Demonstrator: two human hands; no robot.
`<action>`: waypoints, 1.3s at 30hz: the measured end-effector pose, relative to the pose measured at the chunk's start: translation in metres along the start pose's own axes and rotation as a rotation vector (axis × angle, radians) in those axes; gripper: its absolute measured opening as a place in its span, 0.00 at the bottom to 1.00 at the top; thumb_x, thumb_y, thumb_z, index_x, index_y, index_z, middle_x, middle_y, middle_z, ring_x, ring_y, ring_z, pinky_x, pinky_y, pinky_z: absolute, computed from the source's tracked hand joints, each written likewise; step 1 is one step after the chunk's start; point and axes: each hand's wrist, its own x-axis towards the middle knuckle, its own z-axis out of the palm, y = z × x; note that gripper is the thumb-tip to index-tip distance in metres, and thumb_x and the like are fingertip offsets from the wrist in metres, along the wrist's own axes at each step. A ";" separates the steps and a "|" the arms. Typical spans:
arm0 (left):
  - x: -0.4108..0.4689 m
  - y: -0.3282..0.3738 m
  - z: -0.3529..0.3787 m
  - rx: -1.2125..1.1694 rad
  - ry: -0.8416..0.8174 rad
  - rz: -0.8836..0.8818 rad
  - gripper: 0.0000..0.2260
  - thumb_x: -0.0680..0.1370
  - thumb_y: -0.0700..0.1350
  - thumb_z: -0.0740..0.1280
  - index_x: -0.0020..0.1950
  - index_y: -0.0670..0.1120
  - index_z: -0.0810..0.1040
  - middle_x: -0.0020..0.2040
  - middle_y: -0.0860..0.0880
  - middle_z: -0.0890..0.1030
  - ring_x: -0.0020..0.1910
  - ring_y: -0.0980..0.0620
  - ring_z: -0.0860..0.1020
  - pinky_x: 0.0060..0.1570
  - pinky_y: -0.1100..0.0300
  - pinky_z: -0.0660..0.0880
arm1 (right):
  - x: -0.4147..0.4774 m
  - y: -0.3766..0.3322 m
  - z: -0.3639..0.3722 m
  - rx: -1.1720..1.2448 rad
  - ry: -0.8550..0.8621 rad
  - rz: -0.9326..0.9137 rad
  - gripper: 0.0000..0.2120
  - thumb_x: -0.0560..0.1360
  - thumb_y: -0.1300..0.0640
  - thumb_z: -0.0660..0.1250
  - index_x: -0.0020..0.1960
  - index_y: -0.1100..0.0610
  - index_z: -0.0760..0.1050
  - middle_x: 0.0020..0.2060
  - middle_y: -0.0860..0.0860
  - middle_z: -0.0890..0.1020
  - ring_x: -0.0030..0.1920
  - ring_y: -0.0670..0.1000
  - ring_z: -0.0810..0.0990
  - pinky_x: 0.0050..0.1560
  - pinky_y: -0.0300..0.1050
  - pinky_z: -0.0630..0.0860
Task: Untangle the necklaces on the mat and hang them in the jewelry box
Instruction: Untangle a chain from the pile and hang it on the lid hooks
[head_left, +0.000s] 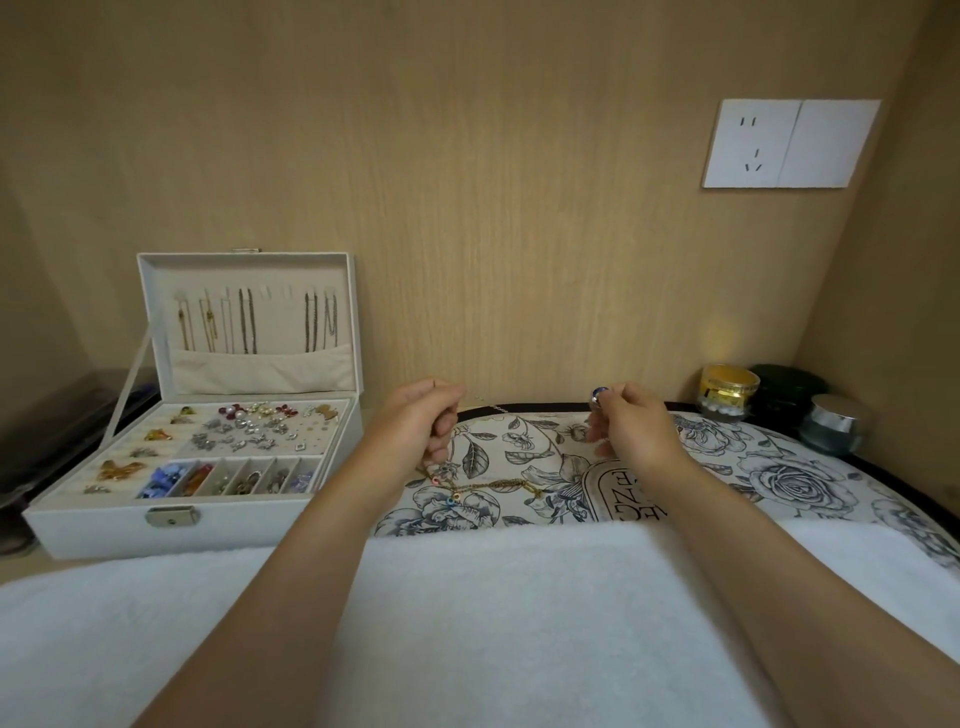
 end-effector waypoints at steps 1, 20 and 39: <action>0.001 -0.002 0.000 0.002 0.014 0.006 0.13 0.80 0.42 0.64 0.35 0.46 0.73 0.28 0.50 0.69 0.26 0.52 0.64 0.29 0.57 0.60 | 0.002 0.004 -0.001 -0.054 0.006 0.013 0.10 0.81 0.58 0.60 0.43 0.60 0.75 0.36 0.54 0.79 0.35 0.52 0.79 0.44 0.53 0.78; -0.012 0.005 0.032 0.386 -0.057 0.102 0.13 0.79 0.45 0.66 0.34 0.52 0.80 0.28 0.51 0.74 0.28 0.52 0.70 0.31 0.59 0.67 | -0.035 -0.026 0.021 0.046 -0.572 -0.239 0.09 0.81 0.61 0.64 0.54 0.60 0.83 0.33 0.54 0.79 0.36 0.55 0.77 0.45 0.47 0.78; 0.041 0.087 -0.030 -0.138 0.044 0.106 0.11 0.82 0.42 0.60 0.40 0.44 0.73 0.30 0.49 0.71 0.30 0.51 0.71 0.34 0.58 0.69 | 0.012 -0.112 0.043 -0.083 -0.266 -0.387 0.14 0.81 0.51 0.64 0.39 0.54 0.78 0.29 0.39 0.75 0.29 0.37 0.71 0.37 0.36 0.67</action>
